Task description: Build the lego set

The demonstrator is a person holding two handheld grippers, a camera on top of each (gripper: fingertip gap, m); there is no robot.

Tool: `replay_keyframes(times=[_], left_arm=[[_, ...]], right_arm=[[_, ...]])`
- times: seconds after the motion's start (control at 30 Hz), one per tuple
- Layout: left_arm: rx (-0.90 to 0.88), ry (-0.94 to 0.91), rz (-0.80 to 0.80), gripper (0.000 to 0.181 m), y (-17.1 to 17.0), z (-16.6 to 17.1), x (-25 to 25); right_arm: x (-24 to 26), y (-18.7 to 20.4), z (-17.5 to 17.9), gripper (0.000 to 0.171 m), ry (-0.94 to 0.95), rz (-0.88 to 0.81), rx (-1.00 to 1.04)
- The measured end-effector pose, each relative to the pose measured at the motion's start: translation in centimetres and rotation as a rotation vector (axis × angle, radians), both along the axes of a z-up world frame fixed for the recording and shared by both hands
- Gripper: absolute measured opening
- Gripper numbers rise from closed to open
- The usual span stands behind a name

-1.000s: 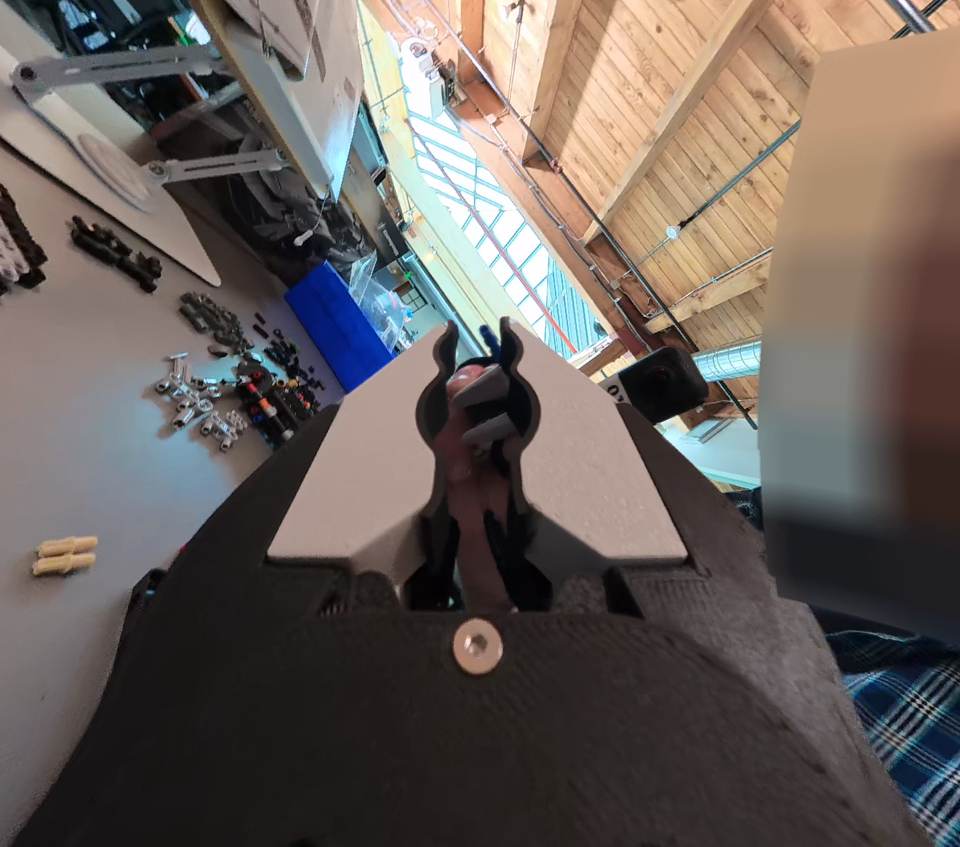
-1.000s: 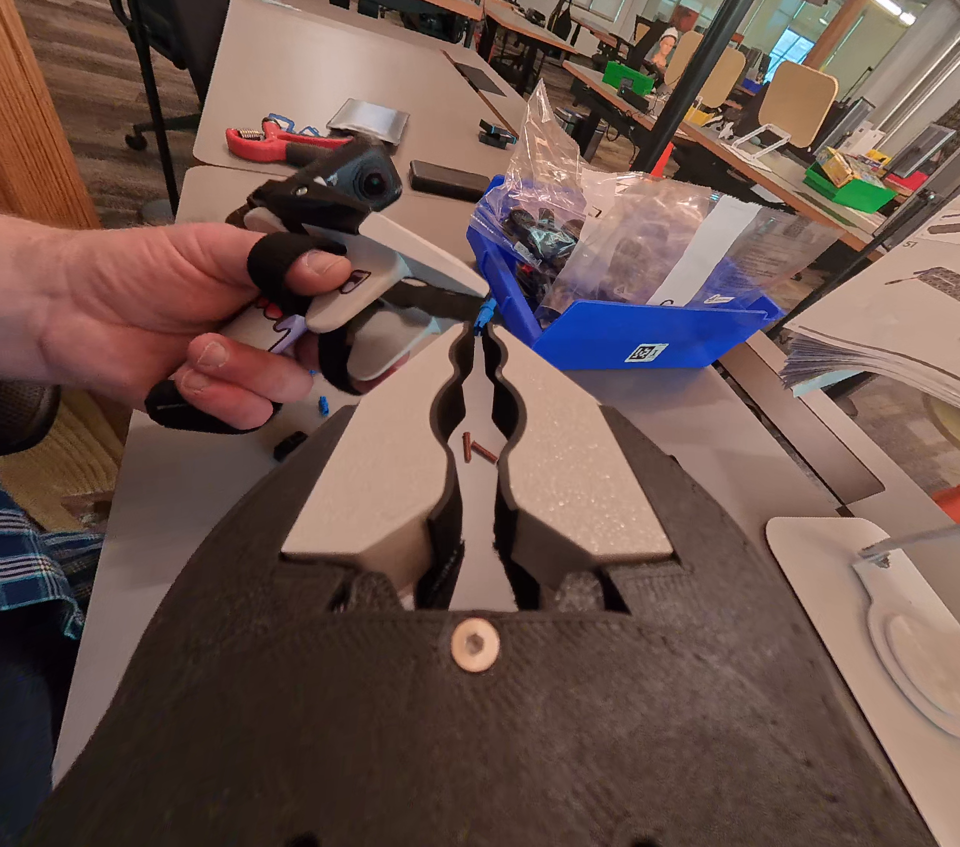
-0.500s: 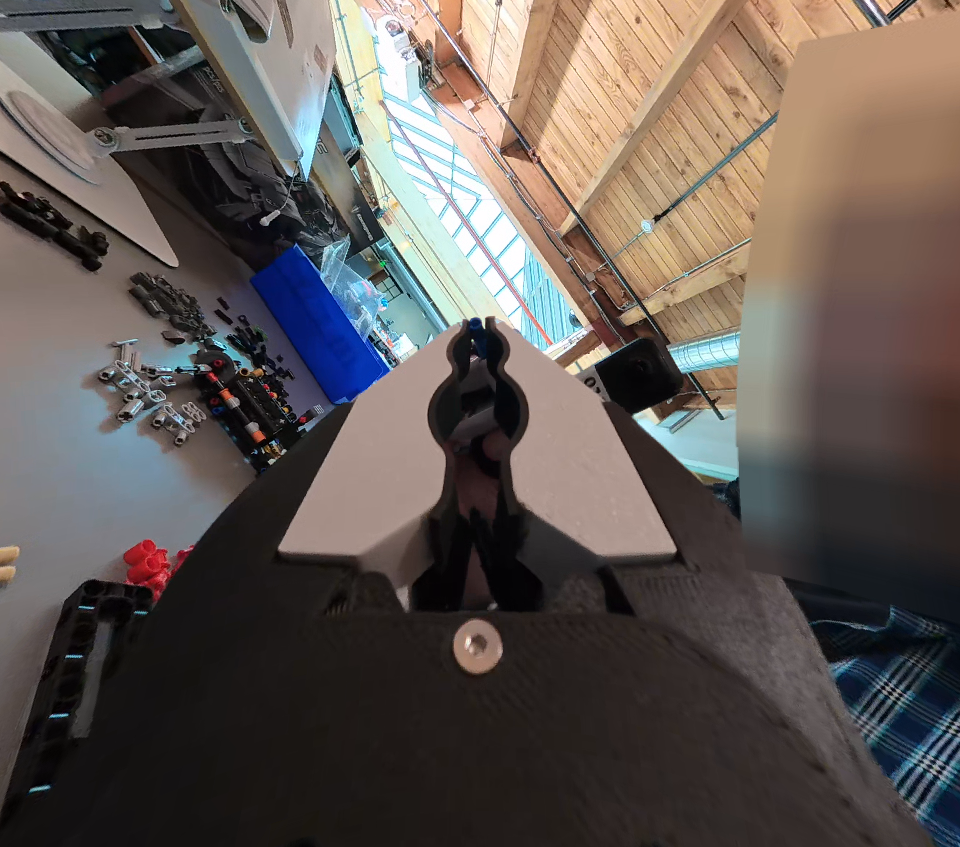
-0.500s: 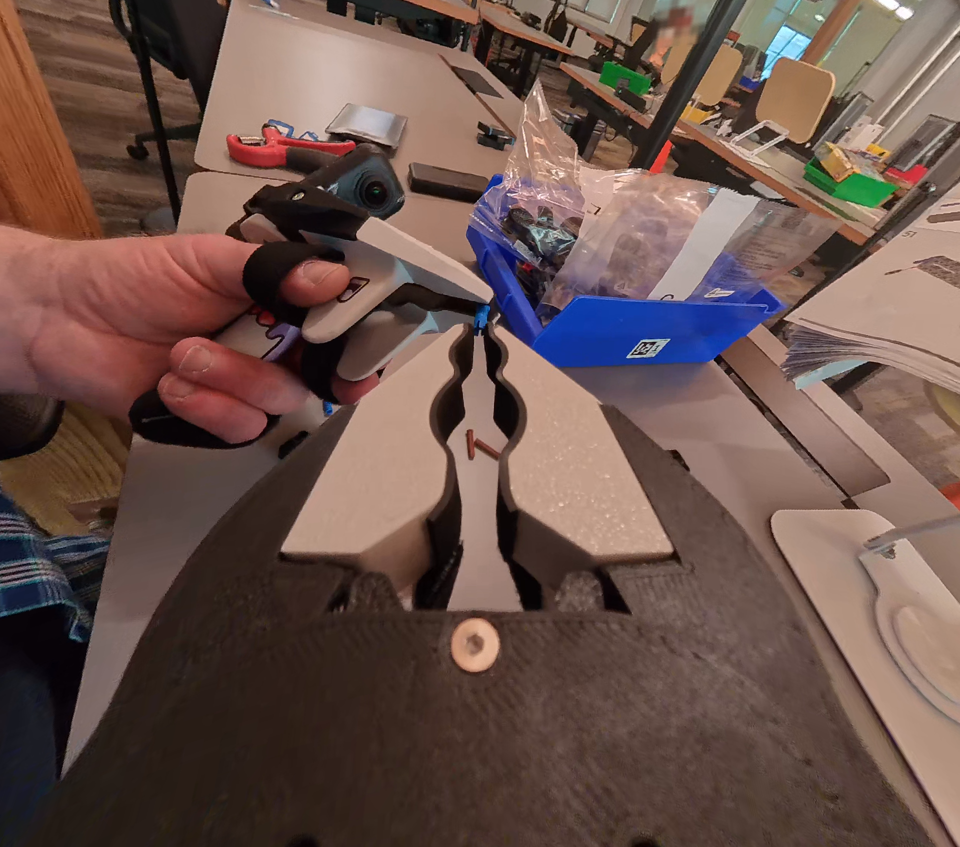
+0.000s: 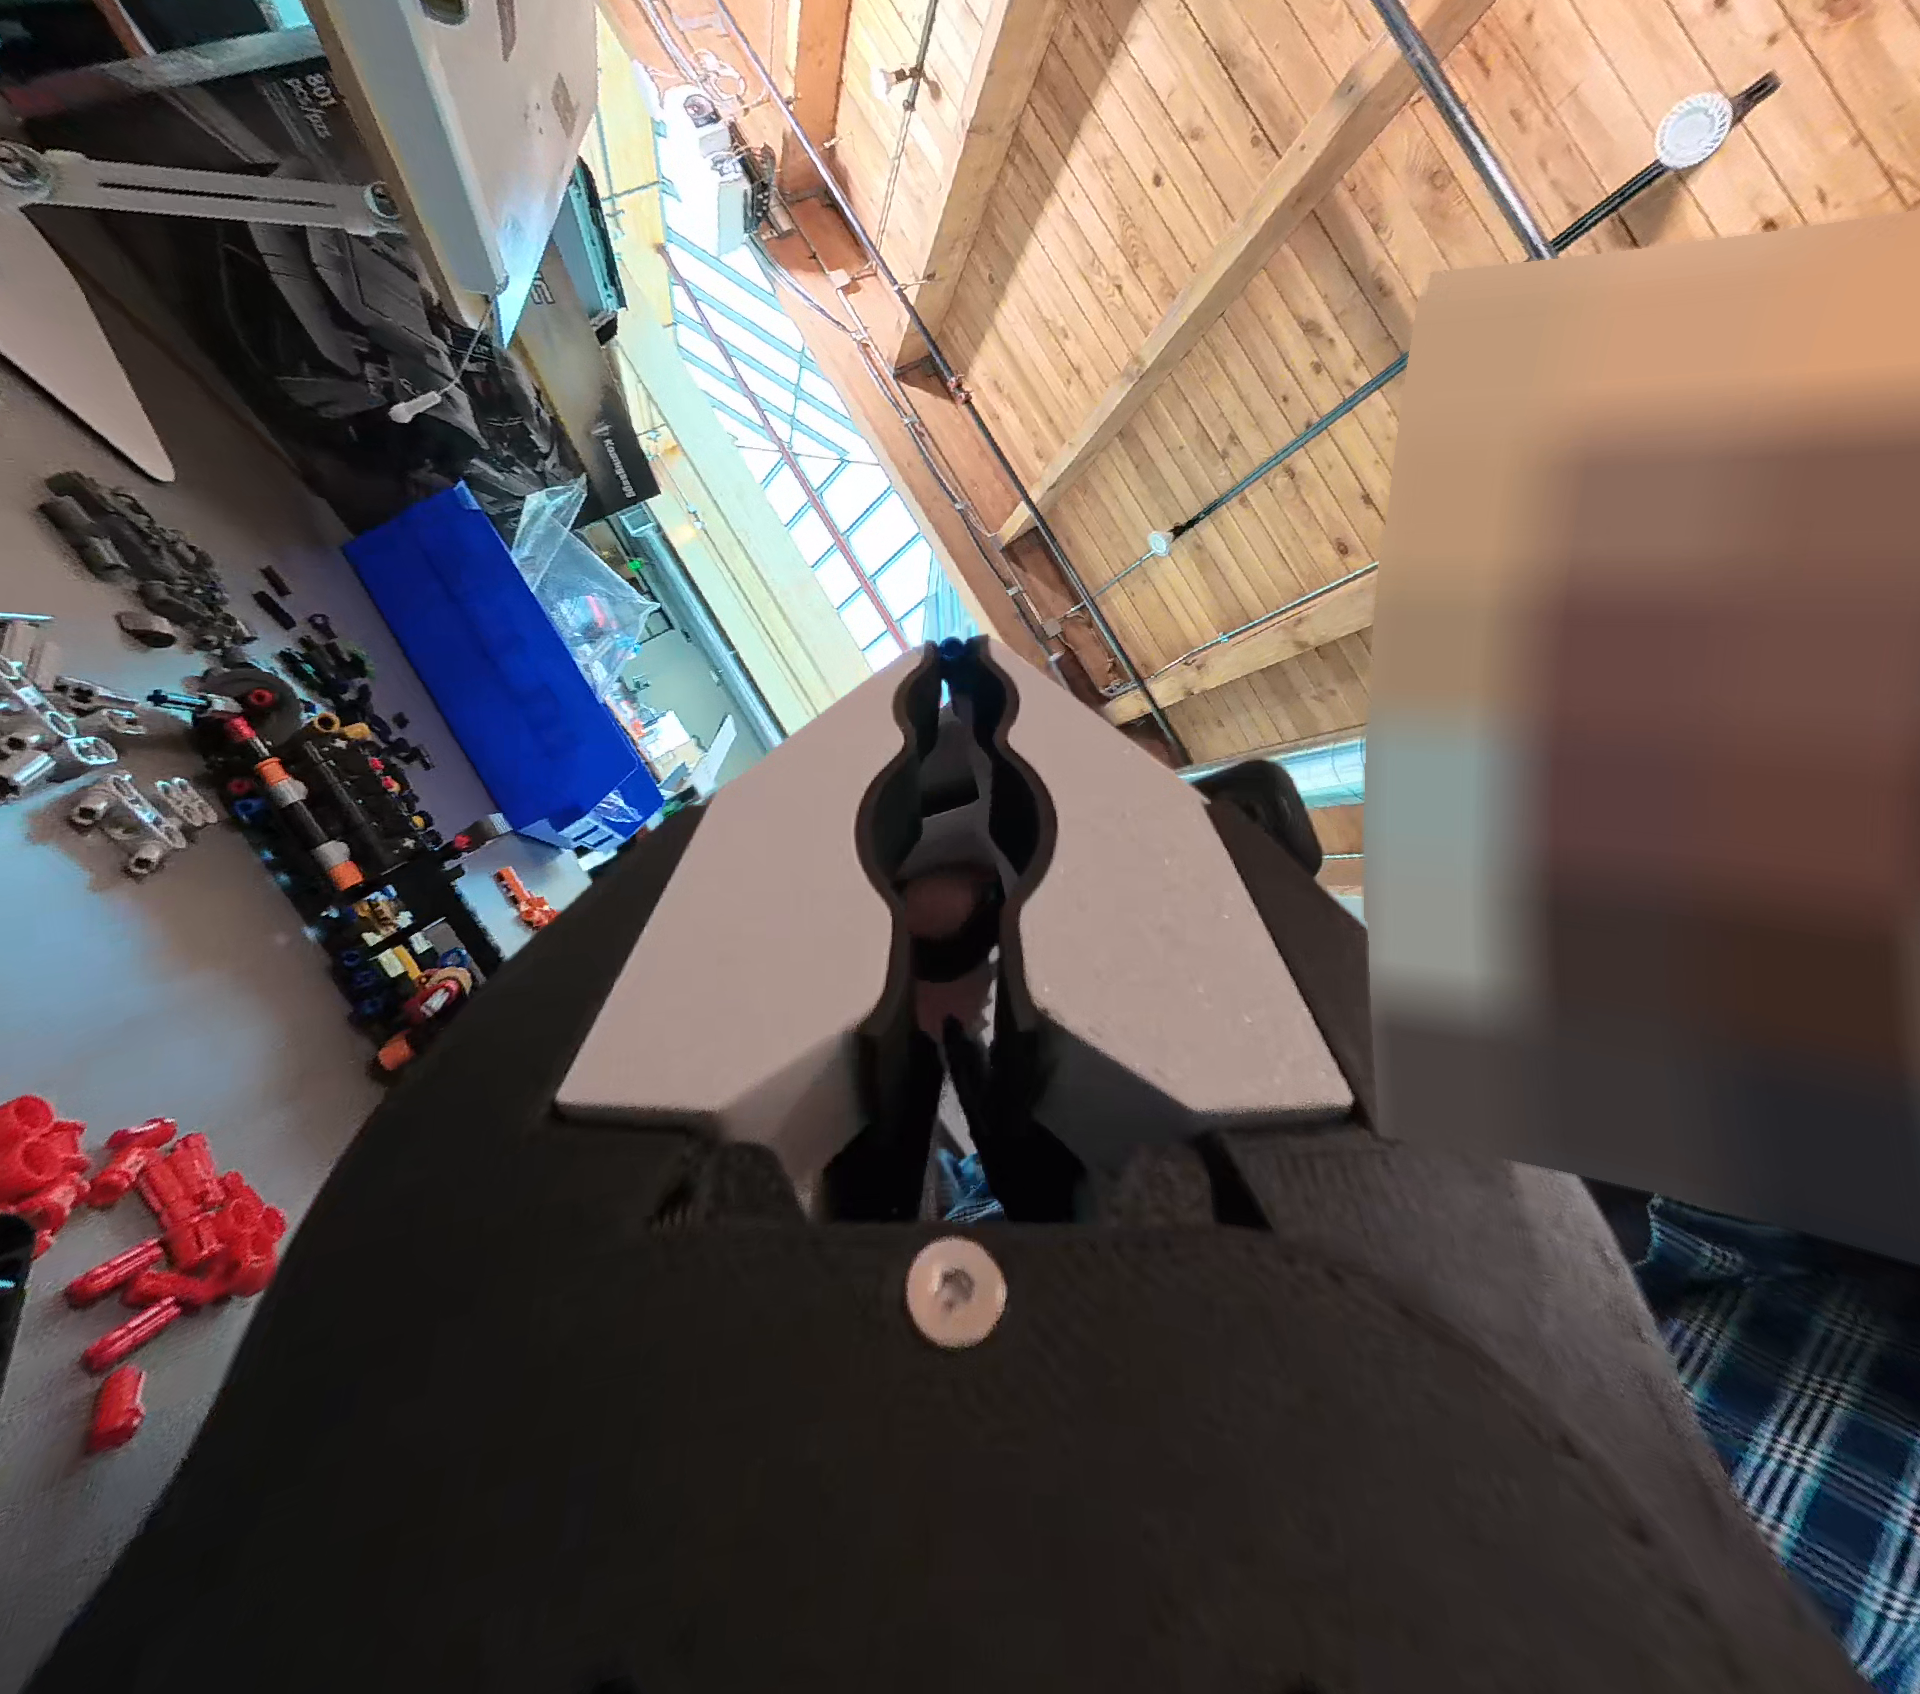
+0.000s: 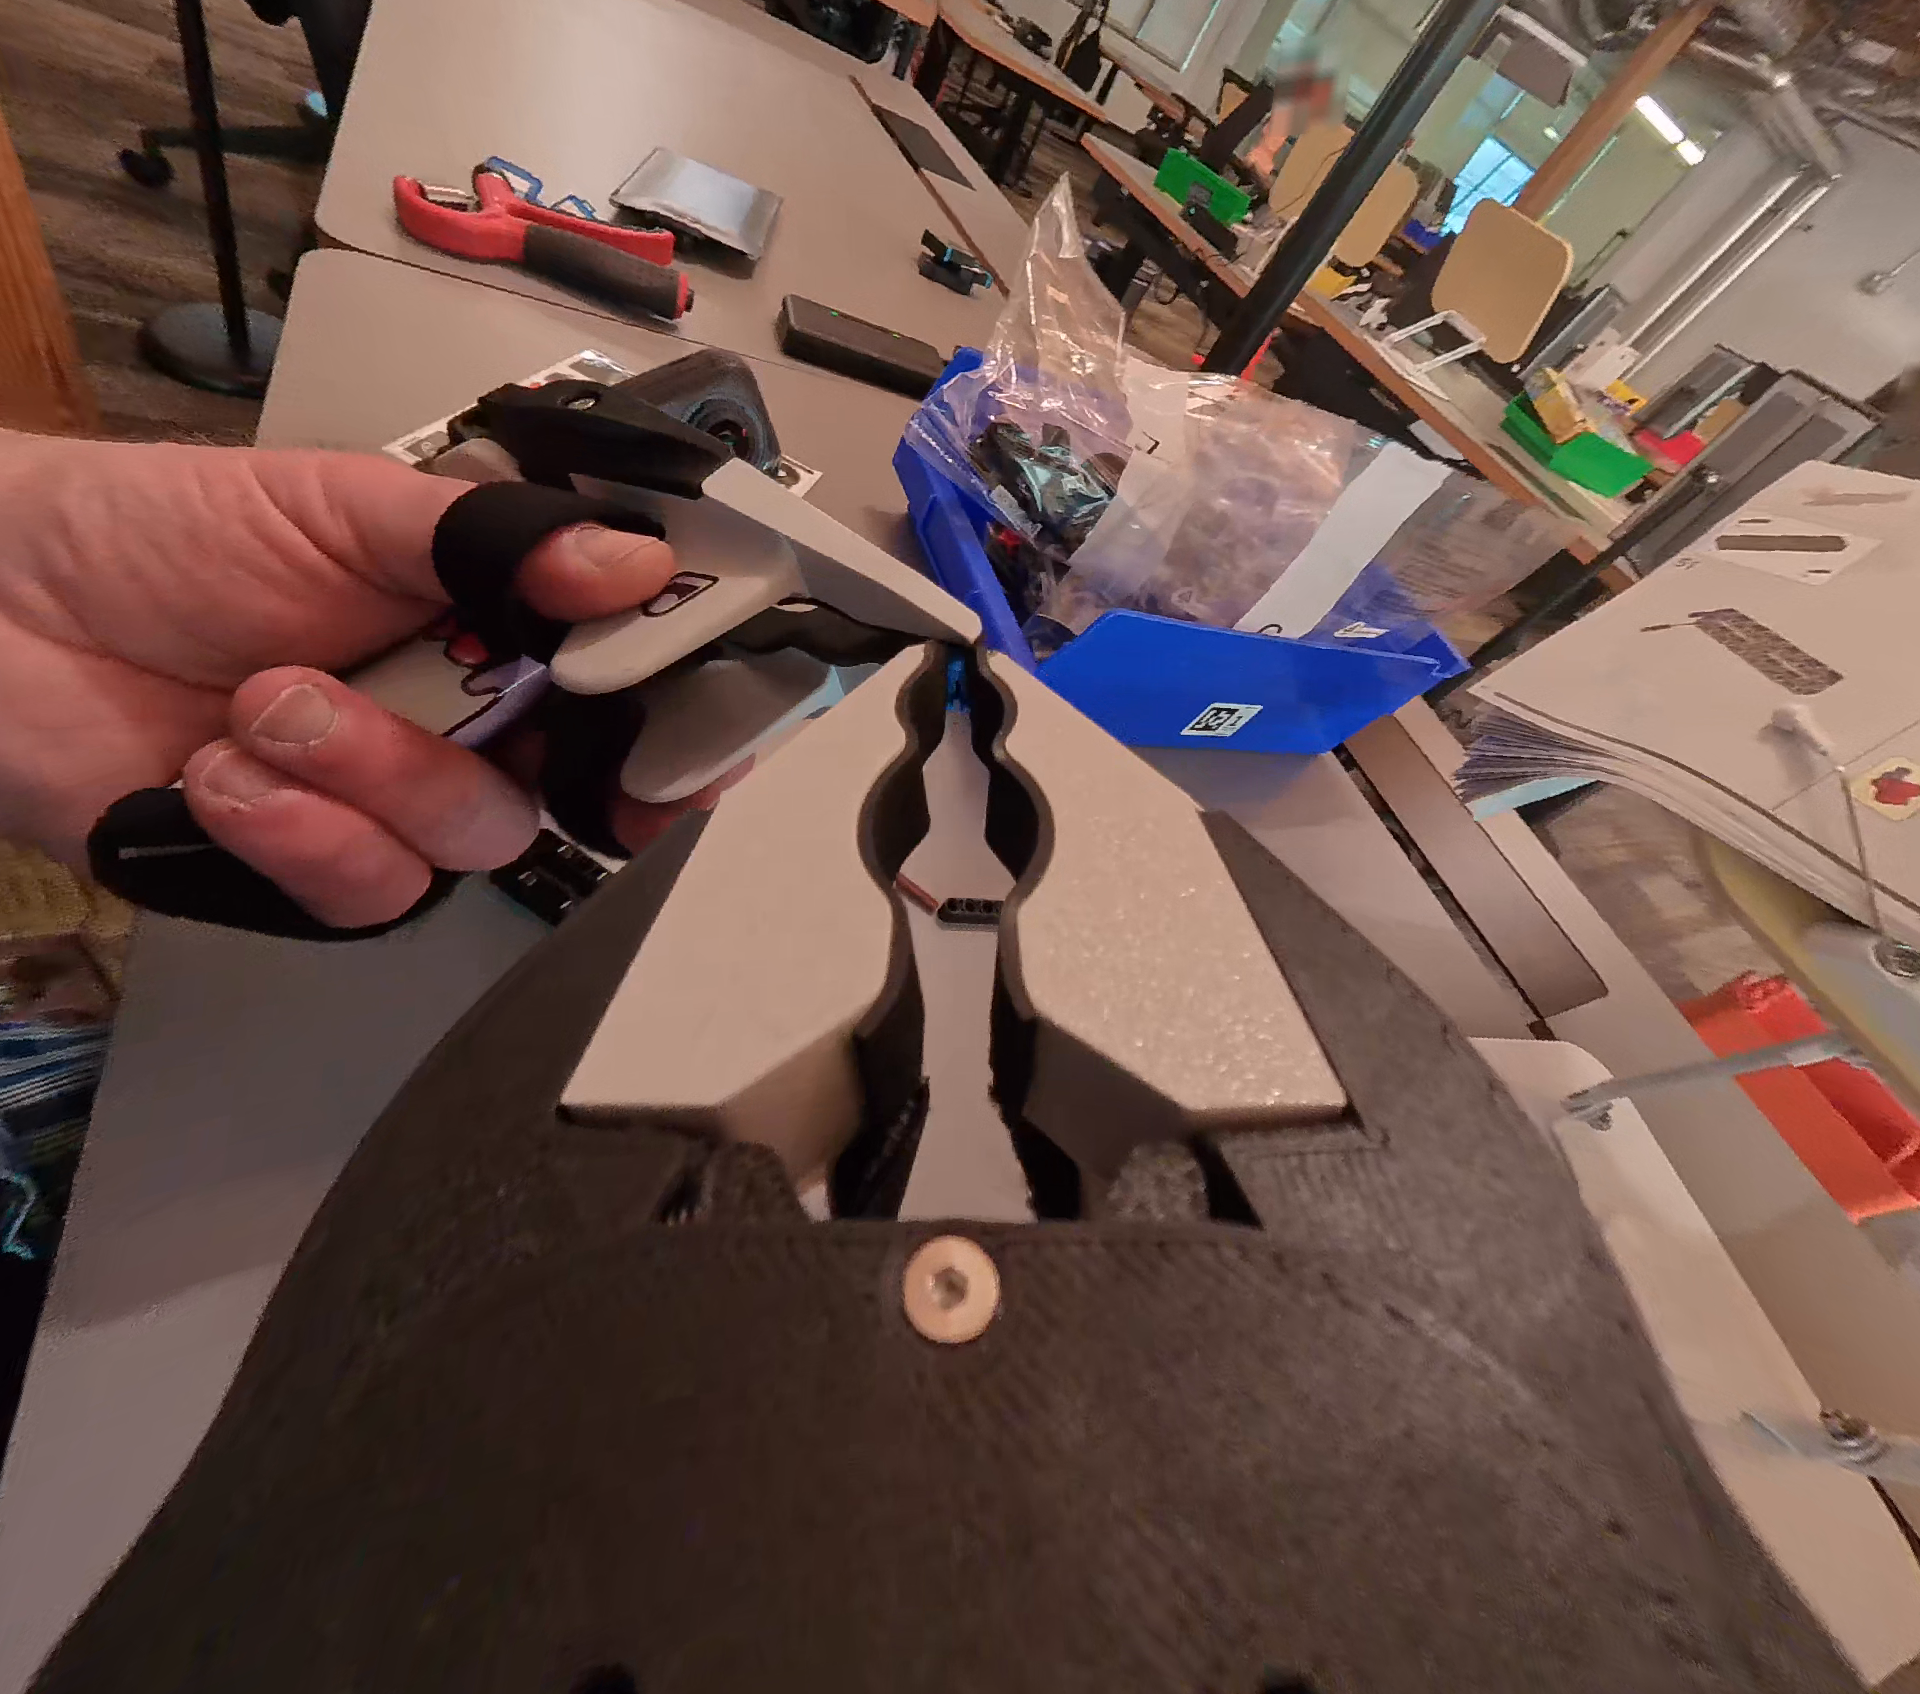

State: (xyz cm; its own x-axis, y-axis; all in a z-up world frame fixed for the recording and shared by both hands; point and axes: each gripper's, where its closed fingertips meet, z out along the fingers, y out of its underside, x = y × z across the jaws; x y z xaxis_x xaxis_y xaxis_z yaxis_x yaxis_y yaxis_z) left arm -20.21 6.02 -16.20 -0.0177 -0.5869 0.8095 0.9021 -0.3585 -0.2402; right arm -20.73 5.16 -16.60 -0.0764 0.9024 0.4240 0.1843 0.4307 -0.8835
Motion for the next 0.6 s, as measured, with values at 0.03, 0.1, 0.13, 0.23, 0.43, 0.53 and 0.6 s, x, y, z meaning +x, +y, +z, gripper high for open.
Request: replay_keyframes(times=[0.03,0.1,0.13,0.23,0.43,0.53,0.6], left_arm=[[0.0,0.02,0.004,0.004,-0.1,-0.1,0.1],[0.003,0.071,0.02,0.004,-0.4,-0.1,0.0],[0.001,0.102,0.031,0.005,-0.5,-0.2,0.0],[0.009,0.217,0.087,0.007,-1.2,-0.4,-0.3],[0.037,0.578,0.251,0.01,-2.4,0.0,-1.9],[0.077,0.867,0.33,0.015,-2.6,0.4,-1.7],[0.109,1.052,0.37,0.019,-2.7,0.3,-1.4]], right_arm=[[0.0,-0.1,0.0,0.001,-0.008,0.011,-0.011],[0.0,-0.4,-0.1,0.001,-0.029,0.037,-0.026],[0.0,-0.6,-0.1,0.001,-0.04,0.051,-0.031],[0.0,-0.9,0.1,0.001,-0.05,0.096,-0.097],[0.3,-1.0,0.3,0.0,-0.107,0.193,-0.306],[0.4,-1.3,0.4,0.001,-0.148,0.26,-0.443],[0.5,-1.5,0.4,0.001,-0.176,0.297,-0.51]])
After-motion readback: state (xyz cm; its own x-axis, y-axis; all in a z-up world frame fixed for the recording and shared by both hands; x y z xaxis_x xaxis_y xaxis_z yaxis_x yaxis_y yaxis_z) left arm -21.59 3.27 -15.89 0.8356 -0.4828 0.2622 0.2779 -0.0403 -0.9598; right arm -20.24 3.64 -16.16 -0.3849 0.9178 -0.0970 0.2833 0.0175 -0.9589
